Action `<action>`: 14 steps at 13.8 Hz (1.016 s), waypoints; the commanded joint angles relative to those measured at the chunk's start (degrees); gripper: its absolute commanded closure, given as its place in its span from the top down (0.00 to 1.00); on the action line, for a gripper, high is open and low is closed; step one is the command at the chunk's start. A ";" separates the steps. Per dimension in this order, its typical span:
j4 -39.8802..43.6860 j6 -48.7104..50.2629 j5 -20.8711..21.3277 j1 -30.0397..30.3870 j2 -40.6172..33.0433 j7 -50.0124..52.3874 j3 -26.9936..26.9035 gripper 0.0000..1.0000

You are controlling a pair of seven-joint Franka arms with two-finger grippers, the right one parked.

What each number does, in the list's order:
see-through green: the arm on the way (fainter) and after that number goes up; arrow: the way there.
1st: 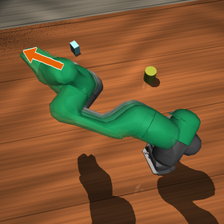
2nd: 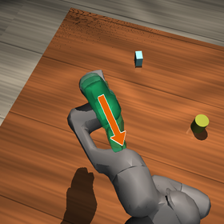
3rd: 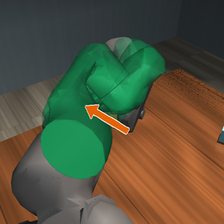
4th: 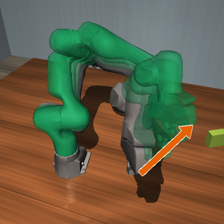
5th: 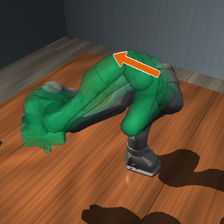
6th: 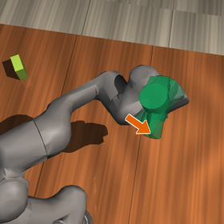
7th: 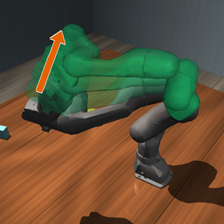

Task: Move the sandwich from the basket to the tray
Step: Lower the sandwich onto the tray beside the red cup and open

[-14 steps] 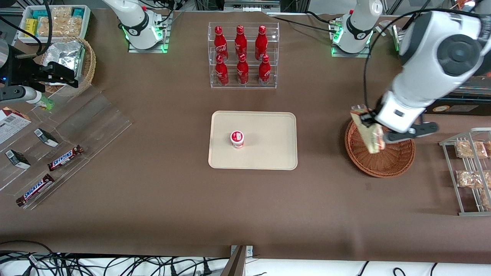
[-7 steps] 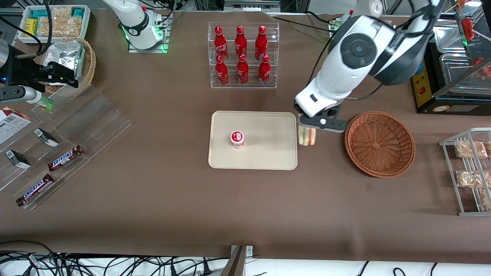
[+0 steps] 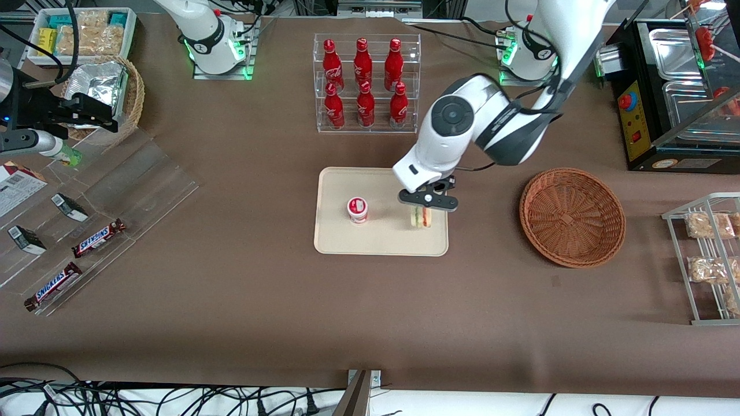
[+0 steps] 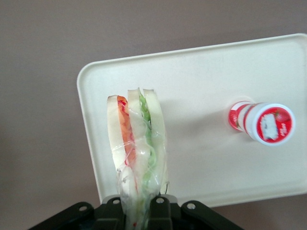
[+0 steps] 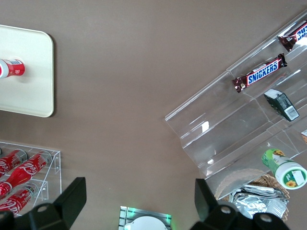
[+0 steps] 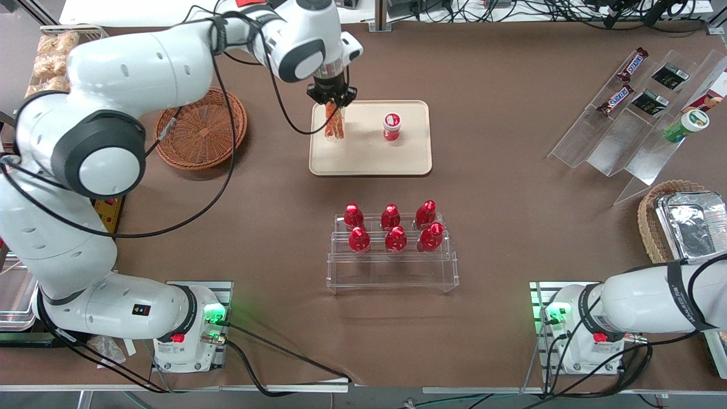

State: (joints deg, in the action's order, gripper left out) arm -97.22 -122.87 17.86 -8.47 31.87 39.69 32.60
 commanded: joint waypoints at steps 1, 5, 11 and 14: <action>1.16 -1.58 4.81 -1.37 3.97 4.06 0.18 0.00; 1.16 -2.73 10.00 -2.51 7.23 9.42 0.10 0.00; 1.33 -3.52 10.09 -3.22 9.08 10.05 -0.17 0.05; 1.42 -4.22 10.09 -3.30 9.78 10.05 -0.25 0.19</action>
State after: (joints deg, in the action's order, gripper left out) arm -97.14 -126.63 26.26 -11.22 40.58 48.72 32.49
